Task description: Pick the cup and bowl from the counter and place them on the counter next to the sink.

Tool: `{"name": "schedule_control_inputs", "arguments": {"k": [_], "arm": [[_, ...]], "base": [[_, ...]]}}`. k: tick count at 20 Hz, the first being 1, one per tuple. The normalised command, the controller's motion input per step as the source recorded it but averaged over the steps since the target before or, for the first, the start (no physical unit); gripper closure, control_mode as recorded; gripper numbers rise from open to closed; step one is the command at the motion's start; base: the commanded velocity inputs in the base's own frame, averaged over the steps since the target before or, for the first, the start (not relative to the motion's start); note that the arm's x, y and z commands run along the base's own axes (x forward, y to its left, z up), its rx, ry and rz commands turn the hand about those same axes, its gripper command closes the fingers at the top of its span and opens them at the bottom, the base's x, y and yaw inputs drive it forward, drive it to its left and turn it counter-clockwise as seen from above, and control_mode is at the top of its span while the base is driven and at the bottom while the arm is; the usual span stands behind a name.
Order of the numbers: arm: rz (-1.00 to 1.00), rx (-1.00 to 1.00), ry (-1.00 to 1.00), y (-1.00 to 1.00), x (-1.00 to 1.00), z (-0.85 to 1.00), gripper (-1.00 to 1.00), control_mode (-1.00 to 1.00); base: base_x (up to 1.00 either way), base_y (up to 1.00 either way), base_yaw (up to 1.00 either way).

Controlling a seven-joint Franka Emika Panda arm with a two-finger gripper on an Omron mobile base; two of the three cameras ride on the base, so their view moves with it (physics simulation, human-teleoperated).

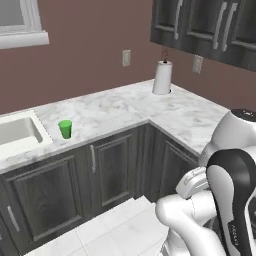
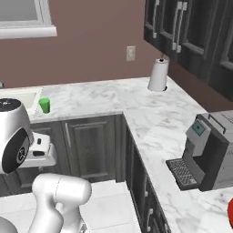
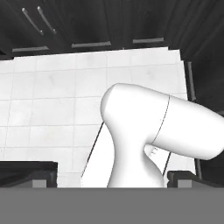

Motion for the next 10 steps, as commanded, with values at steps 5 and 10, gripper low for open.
{"name": "schedule_control_inputs", "arguments": {"k": [5,10], "arm": [[0.00,0.00,0.00,0.00,0.00,0.00,-1.00,1.00],[0.00,0.00,0.00,0.00,0.00,0.00,-1.00,1.00]], "base": [[-0.48,0.00,-0.40],[-0.32,0.00,-0.46]]}}
